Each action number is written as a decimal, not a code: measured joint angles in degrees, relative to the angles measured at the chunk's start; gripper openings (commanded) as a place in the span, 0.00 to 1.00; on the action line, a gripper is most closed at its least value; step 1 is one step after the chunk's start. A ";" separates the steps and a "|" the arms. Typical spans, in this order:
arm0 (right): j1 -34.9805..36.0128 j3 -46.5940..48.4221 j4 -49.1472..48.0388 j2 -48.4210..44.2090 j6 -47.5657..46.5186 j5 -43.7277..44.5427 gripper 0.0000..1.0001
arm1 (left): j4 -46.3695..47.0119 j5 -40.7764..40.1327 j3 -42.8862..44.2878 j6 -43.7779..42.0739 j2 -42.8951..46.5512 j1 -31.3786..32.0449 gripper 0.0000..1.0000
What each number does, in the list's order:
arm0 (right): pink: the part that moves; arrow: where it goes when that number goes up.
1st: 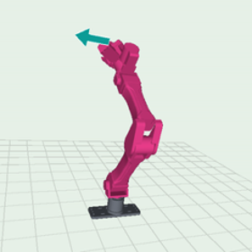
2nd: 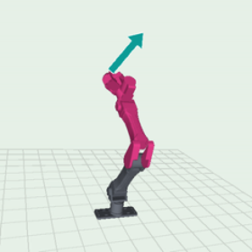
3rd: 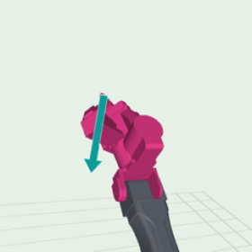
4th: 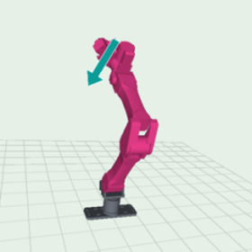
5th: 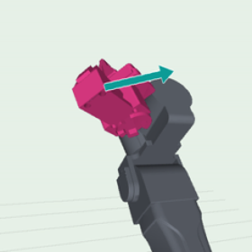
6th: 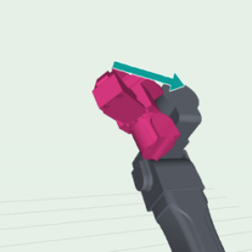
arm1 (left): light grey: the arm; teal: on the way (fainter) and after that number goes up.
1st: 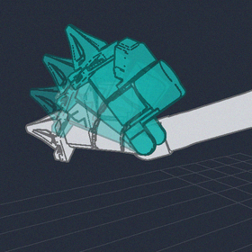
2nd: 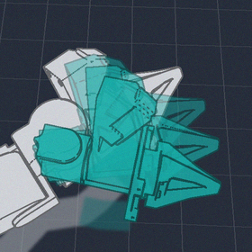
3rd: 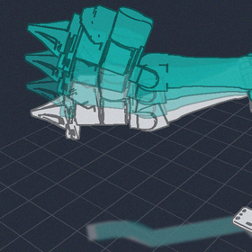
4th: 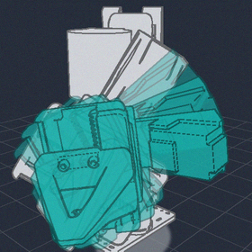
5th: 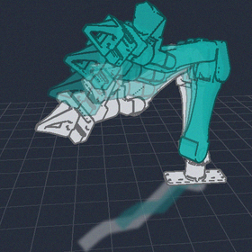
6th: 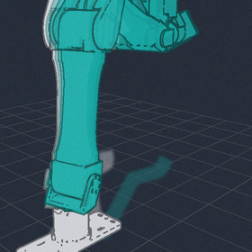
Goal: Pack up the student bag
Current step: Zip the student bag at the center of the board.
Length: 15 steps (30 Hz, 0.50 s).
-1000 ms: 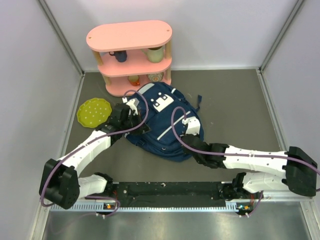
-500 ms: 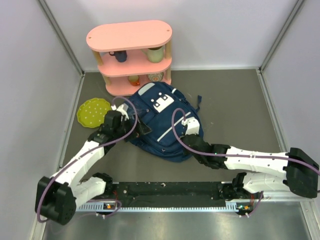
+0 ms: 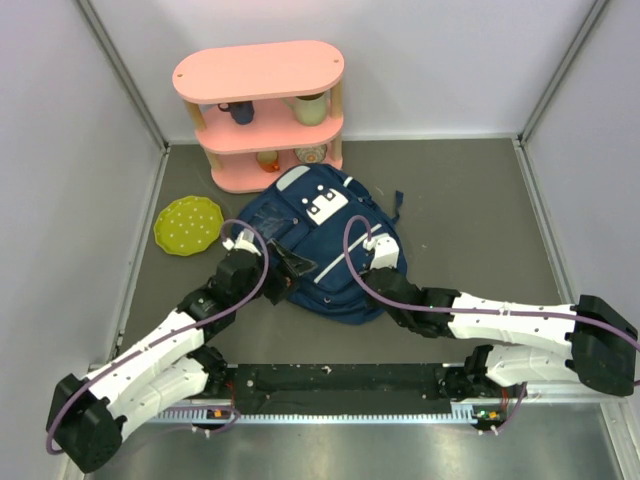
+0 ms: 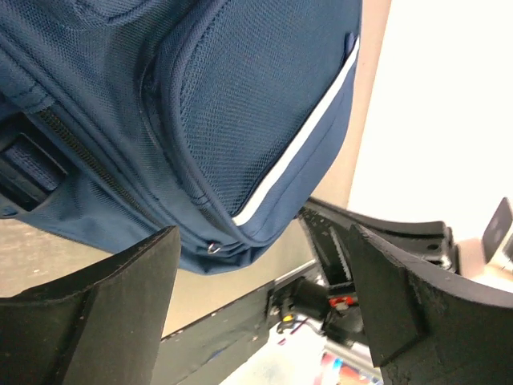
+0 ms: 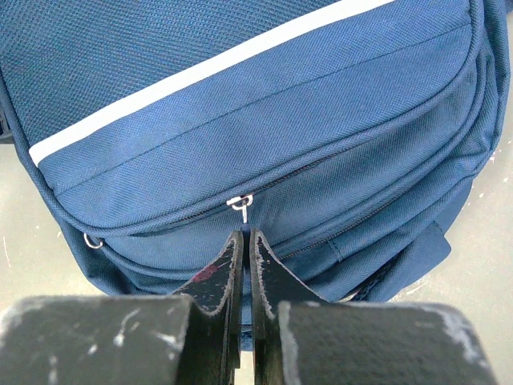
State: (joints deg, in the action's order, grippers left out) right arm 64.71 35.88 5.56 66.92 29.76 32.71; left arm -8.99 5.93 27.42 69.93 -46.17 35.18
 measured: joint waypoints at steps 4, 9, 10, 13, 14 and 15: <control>0.00 -0.52 -0.26 -0.07 0.04 -0.02 0.00 | 3.10 -2.67 -1.42 6.16 -1.22 1.77 0.84; 0.00 -0.66 -0.26 -0.17 0.31 -0.04 0.00 | 6.10 -4.81 -2.51 10.54 -5.40 3.45 0.80; -0.02 -0.66 -0.24 -0.17 0.35 -0.04 0.00 | 6.80 -5.29 -2.58 11.17 -6.16 3.87 0.77; -0.02 -0.66 -0.26 -0.17 0.44 -0.07 0.00 | 9.70 -6.29 -2.80 12.55 -8.00 4.55 0.66; -0.02 -0.66 -0.24 -0.17 0.44 -0.07 0.00 | 10.75 -6.67 -2.84 12.83 -8.61 4.68 0.64; -0.02 -0.66 -0.26 -0.17 0.44 -0.07 0.00 | 11.63 -6.91 -2.84 13.03 -9.25 4.68 0.62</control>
State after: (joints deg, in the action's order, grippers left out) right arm 64.69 35.22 5.30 66.74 30.20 32.64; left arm 2.63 -0.97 24.58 82.96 -55.42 39.86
